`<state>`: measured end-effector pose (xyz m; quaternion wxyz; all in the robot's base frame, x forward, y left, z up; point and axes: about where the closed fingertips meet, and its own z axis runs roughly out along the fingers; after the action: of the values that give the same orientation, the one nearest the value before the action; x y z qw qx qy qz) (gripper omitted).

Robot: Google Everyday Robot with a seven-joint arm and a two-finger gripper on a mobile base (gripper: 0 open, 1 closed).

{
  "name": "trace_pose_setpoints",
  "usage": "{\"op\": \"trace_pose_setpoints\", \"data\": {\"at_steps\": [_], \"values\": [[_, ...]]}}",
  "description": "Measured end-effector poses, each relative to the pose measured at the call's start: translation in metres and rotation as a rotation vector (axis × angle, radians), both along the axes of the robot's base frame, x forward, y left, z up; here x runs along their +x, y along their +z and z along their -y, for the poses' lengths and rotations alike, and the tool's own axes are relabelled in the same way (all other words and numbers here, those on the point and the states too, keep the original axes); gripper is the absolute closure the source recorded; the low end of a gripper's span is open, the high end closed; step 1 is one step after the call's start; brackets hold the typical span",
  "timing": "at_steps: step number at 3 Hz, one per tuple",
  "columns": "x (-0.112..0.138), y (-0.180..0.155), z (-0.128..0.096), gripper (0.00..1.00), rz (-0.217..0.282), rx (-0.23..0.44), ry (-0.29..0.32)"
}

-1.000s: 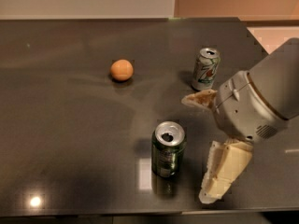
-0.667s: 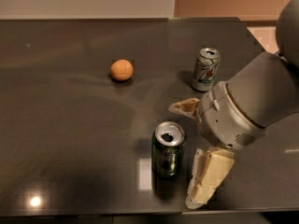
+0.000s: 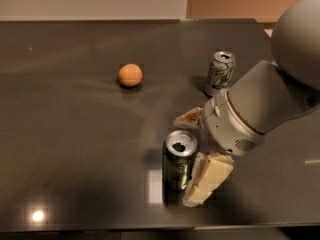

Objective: Move green can near 7up can

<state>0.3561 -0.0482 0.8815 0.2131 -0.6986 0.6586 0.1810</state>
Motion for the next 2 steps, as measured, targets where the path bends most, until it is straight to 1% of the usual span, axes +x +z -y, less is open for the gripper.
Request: {"op": "trace_pose_setpoints", "data": {"at_steps": [1,2], "values": [[0.007,0.002,0.004,0.39,-0.004,0.002,-0.029],[0.016,0.01,0.014,0.62,-0.003,0.009,-0.069]]}}
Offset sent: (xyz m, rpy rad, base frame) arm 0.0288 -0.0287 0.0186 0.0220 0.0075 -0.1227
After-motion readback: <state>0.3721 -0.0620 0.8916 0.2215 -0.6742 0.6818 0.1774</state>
